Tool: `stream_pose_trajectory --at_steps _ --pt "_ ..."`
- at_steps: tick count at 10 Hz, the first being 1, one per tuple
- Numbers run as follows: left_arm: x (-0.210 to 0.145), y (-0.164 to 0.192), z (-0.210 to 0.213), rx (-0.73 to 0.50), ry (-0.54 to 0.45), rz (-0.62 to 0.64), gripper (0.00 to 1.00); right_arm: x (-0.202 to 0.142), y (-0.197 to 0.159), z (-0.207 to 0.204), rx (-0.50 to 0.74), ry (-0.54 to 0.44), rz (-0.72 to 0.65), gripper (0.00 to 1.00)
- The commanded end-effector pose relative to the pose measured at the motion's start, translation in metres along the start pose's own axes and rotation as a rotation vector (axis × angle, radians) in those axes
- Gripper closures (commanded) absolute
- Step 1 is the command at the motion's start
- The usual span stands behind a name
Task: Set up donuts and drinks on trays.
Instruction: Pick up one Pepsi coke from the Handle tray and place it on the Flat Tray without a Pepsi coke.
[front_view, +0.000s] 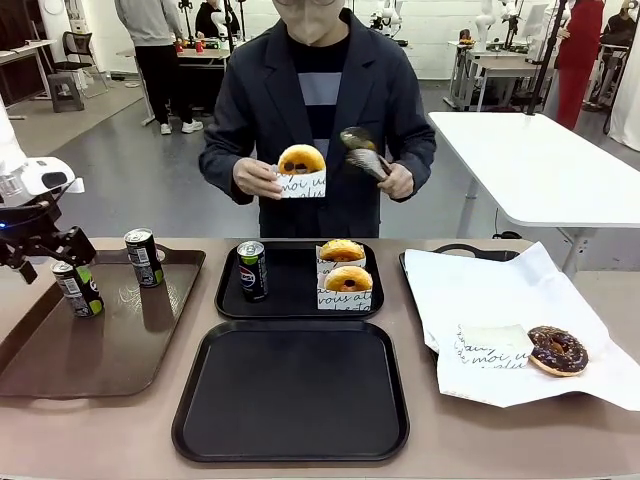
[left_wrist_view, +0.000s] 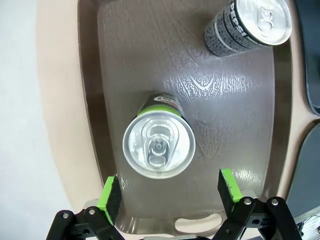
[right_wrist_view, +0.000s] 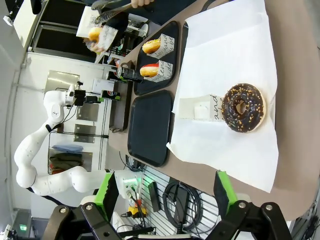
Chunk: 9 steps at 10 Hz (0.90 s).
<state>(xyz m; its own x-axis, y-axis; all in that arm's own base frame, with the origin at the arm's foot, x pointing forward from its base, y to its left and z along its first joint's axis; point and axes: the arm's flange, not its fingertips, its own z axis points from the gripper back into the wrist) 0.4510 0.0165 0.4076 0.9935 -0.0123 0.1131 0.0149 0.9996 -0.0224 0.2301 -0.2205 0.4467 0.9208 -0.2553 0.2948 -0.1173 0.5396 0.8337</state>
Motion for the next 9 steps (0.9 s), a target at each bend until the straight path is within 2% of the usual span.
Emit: stream_pose_trajectory --at_steps 1,9 --pt "0.012 -0.001 -0.011 0.044 -0.007 0.027 0.00 0.001 -0.001 -0.001 0.022 -0.014 0.017 0.00" --pt "0.037 0.006 -0.033 0.017 0.004 0.046 0.00 0.001 -0.001 -0.001 0.022 -0.014 0.017 0.00"
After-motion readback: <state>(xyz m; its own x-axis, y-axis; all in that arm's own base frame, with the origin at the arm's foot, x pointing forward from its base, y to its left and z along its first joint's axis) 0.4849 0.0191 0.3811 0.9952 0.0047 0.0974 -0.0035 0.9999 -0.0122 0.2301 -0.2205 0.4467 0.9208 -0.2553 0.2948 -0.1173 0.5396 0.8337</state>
